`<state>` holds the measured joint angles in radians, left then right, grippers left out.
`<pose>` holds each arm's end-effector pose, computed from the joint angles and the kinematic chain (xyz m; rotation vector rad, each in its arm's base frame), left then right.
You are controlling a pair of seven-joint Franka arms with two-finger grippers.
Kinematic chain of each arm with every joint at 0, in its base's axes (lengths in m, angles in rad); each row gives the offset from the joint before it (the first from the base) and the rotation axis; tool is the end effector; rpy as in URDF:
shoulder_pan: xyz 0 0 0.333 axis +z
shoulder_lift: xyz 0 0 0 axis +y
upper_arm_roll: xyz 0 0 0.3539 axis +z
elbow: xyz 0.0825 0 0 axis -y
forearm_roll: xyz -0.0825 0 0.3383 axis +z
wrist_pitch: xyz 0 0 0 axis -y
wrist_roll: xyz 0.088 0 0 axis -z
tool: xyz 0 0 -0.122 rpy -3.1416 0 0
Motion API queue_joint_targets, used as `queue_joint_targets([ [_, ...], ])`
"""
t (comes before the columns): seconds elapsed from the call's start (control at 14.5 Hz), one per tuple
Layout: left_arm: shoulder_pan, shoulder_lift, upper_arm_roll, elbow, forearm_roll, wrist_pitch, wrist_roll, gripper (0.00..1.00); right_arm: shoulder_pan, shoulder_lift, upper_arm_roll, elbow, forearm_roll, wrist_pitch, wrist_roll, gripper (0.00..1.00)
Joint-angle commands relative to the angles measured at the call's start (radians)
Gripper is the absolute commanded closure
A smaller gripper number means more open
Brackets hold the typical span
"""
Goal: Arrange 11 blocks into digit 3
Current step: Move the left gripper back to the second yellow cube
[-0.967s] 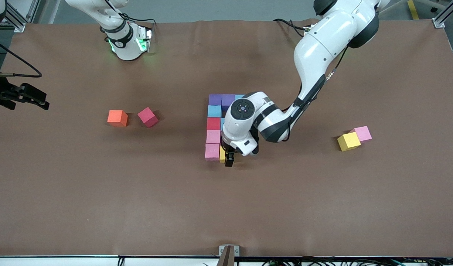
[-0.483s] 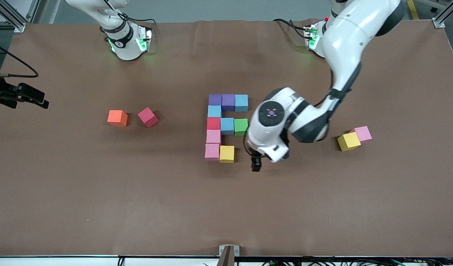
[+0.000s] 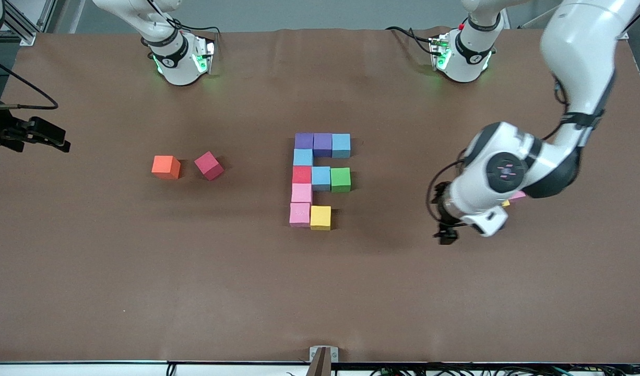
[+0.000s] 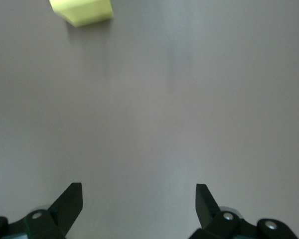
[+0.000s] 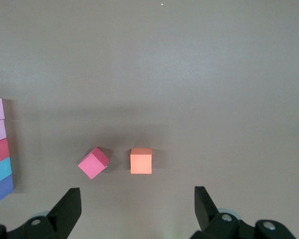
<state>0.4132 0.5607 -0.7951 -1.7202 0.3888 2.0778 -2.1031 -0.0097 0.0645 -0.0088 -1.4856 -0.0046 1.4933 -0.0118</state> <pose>0.6165 -0.1440 0.3765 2.1857 2.2493 -0.0875 0.5225 -0.0101 0.6435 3.1360 -0.0109 -0.0892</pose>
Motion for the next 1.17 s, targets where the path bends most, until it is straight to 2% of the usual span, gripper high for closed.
queue_joint_targets([
  [0.0,0.148,-0.088,-0.047,-0.146,-0.015,0.015,0.005,0.00,0.022,-0.006,-0.020,-0.004,-0.015,-0.005,0.004,0.00],
  [0.21,0.240,-0.137,-0.047,-0.275,0.005,0.068,0.017,0.00,0.028,-0.003,-0.034,-0.002,-0.015,-0.005,0.004,0.00],
  [0.41,0.303,-0.186,-0.046,-0.406,0.010,0.188,0.017,0.00,0.001,0.000,-0.034,0.001,-0.011,-0.010,0.006,0.00],
  [0.55,0.335,-0.197,-0.044,-0.456,0.044,0.255,0.017,0.00,-0.001,-0.002,-0.034,0.005,-0.012,-0.013,0.007,0.00],
  [0.9,0.386,-0.167,-0.036,-0.480,0.111,0.326,0.009,0.00,-0.003,-0.009,-0.027,-0.007,-0.009,-0.001,0.006,0.00],
  [1.1,0.410,-0.150,-0.035,-0.486,0.151,0.332,0.003,0.00,-0.007,-0.037,-0.025,-0.071,-0.009,0.031,0.004,0.00],
])
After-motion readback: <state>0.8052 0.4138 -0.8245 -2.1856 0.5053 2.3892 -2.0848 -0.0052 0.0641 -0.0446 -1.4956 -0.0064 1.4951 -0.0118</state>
